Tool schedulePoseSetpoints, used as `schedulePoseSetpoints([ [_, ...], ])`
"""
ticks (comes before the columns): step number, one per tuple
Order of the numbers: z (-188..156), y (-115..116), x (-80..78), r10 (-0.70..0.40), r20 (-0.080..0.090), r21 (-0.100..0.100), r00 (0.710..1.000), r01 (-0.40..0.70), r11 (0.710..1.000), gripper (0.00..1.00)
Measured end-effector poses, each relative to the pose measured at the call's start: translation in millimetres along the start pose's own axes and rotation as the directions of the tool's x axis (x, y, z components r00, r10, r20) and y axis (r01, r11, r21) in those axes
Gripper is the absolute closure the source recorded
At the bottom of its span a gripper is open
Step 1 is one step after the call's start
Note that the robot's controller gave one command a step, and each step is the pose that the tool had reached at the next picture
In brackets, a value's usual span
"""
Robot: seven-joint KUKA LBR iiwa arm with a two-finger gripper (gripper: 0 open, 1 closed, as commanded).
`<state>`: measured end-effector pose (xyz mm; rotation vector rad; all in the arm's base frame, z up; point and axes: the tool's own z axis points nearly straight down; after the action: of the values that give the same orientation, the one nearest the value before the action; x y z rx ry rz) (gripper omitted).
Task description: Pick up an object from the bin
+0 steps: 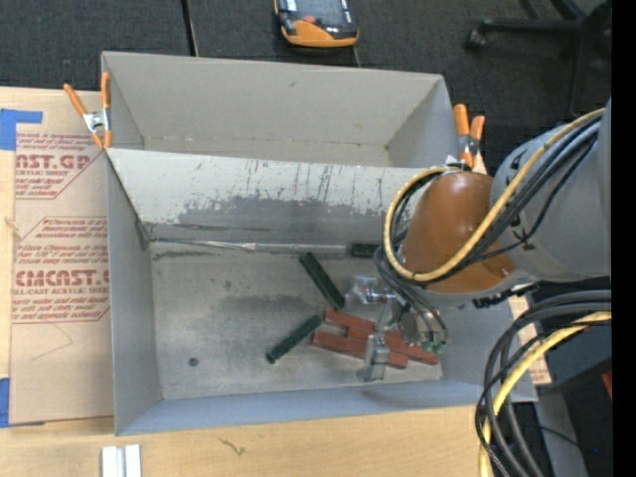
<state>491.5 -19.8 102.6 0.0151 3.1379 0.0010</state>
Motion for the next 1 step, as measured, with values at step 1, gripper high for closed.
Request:
schedulePoseSetpoints([
  [1, 34.0, 15.3, -2.3, 0.031, -0.002, 0.001, 1.000, -0.031, 1.000, 0.00],
])
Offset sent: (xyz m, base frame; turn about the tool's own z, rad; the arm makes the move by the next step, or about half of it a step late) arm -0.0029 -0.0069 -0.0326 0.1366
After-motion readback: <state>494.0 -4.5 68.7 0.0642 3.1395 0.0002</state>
